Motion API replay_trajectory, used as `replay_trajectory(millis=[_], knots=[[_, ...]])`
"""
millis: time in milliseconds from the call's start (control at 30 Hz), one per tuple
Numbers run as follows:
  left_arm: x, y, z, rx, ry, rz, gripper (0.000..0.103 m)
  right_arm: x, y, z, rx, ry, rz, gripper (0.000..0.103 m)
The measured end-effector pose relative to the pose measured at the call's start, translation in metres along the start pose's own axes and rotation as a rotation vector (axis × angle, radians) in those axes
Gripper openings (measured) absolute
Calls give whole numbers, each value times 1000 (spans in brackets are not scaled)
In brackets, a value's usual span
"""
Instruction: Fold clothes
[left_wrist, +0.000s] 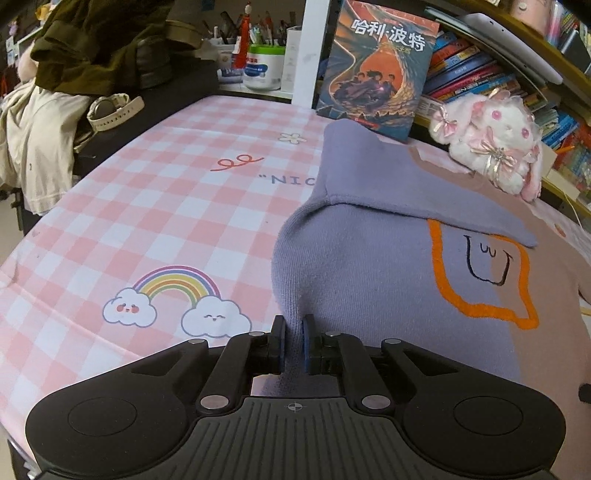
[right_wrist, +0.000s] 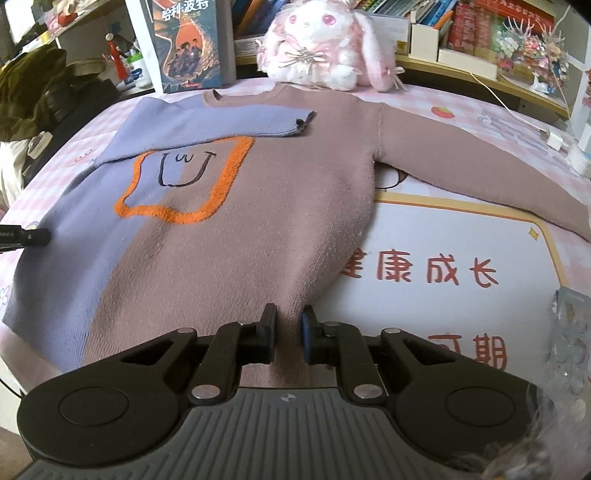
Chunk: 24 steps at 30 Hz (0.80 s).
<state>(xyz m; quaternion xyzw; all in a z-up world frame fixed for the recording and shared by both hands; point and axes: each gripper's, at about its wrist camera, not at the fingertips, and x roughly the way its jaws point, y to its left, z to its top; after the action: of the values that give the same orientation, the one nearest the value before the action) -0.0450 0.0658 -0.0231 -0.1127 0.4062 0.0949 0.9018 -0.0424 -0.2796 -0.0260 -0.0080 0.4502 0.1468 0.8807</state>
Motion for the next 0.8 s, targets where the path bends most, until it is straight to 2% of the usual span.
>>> replay_trajectory(millis=[367, 400, 467, 533, 567, 600, 733, 800], knots=[[1, 7, 1, 35, -9, -27, 10, -2, 8, -3, 34, 4, -28, 13], [2, 7, 1, 38, -9, -29, 14, -2, 8, -3, 40, 5, -30, 13], [1, 8, 2, 45, -10, -32, 14, -2, 9, -3, 46, 5, -37, 13], [-4, 7, 3, 53, -24, -26, 17, -3, 11, -4, 54, 0, -53, 16], [-9, 7, 3, 56, -42, -14, 18, -5, 12, -5, 61, -5, -61, 22], [-14, 6, 4, 57, -63, -3, 20, -7, 12, -5, 69, -10, -68, 23], [-37, 3, 4, 65, -139, -6, 42, -22, 15, -7, 91, -61, -96, 40], [-45, -2, 3, 89, -164, -10, 52, -30, 17, -9, 103, -85, -117, 43]])
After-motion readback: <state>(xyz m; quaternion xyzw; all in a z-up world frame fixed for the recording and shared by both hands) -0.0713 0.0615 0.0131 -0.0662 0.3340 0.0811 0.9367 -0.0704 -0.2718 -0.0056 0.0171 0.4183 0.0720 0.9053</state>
